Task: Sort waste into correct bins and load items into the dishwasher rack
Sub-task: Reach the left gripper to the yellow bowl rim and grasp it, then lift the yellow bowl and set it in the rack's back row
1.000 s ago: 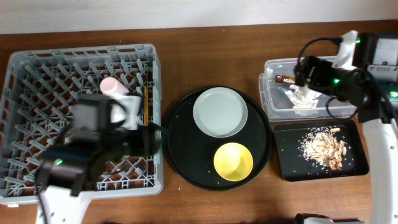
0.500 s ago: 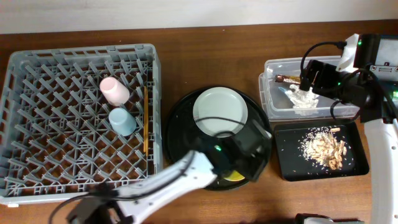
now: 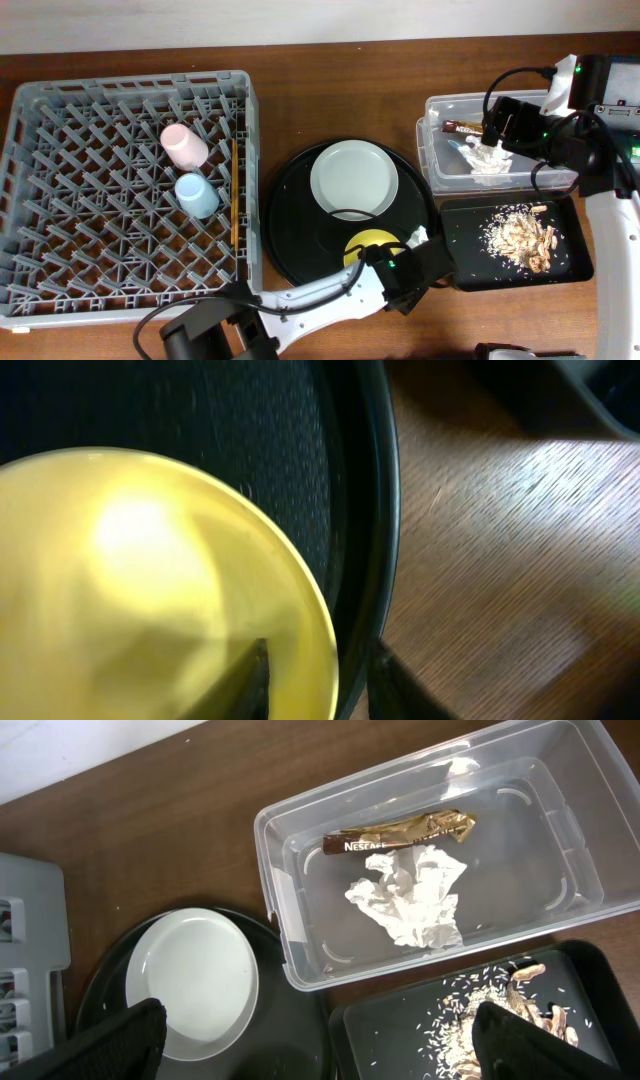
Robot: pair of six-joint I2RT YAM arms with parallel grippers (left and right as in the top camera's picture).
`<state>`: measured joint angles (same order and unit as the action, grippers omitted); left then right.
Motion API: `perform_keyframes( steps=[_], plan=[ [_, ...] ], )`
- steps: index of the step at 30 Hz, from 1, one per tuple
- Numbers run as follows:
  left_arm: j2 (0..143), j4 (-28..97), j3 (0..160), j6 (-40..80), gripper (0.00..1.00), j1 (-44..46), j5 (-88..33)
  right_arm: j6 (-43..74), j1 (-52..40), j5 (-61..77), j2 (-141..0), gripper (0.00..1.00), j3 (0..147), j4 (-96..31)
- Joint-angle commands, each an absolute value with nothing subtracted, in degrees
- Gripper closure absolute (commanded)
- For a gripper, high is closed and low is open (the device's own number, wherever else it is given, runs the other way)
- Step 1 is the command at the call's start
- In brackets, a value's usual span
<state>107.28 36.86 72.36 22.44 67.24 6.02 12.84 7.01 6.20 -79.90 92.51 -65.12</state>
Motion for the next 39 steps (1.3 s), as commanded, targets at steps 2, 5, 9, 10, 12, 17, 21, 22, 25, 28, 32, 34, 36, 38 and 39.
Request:
perform_keyframes(
  steps=[2, 5, 9, 10, 12, 17, 21, 22, 25, 28, 32, 34, 36, 38, 39],
  plan=[
    [108.09, 37.8, 72.25, 22.7, 0.76, 69.52, 7.03, 12.25, 7.16, 5.32, -79.88, 0.01, 93.54, -64.97],
    [108.12, 37.85, 72.07, 22.72, 0.8, 69.65, 10.59, 12.25, 7.16, 5.32, -79.88, 0.01, 93.54, -64.97],
    [109.14, 37.78, 71.77, 22.72, 0.84, 69.67, 11.42, 12.25, 7.16, 5.32, -79.88, 0.01, 93.54, -64.97],
    [109.21, 37.87, 71.77, 22.72, 0.85, 69.67, 11.44, 12.25, 7.16, 5.32, -79.88, 0.01, 93.54, -64.97],
    [109.23, 38.22, 71.75, 22.72, 0.85, 69.65, 11.42, 12.25, 7.16, 5.32, -79.88, 0.01, 93.54, -64.97],
    [109.3, 39.2, 71.29, 22.72, 0.85, 69.67, 11.42, 12.25, 7.16, 5.32, -79.88, 0.01, 93.54, -64.97],
    [109.27, 39.94, 71.55, 22.7, 0.99, 69.6, 13.87, 12.25, 7.16, 5.32, -79.88, 0.01, 93.54, -64.97],
    [109.25, 42.5, 73.65, 22.68, 0.99, 69.6, 15.44, 12.25, 7.16, 5.32, -79.88, 0.01, 93.54, -64.97],
    [108.33, 54.11, 85.32, 20.56, 0.99, 69.04, 20.93, 12.25, 7.16, 5.32, -79.88, 0.01, 93.54, -64.97],
    [106.32, 66.5, 105.71, 11.9, 0.99, 62.04, 22.26, 12.25, 7.16, 5.32, -79.88, 0.01, 93.54, -64.97],
    [105.82, 67.55, 124.75, 3.42, 0.99, 35.9, 0.43, 12.25, 7.16, 5.32, -79.88, 0.01, 93.54, -64.97],
    [106.54, 61.52, 124.99, 2.94, 0.99, 17.41, -25.96, 12.25, 7.16, 5.32, -79.88, 0.01, 93.54, -64.97],
    [109.69, 55.13, 124.97, 4.45, 0.99, 5.37, -46.35, 12.25, 7.16, 5.32, -79.88, 0.01, 93.54, -64.97],
    [114.28, 49.87, 124.97, 8.64, 0.99, -1.98, -58.48, 12.25, 7.16, 5.32, -79.88, 0.01, 93.54, -64.97],
    [118.08, 47.16, 124.97, 11.03, 0.99, -5.19, -64.9, 12.25, 7.16, 5.32, -79.88, 0.01, 93.54, -64.97]
  ],
)
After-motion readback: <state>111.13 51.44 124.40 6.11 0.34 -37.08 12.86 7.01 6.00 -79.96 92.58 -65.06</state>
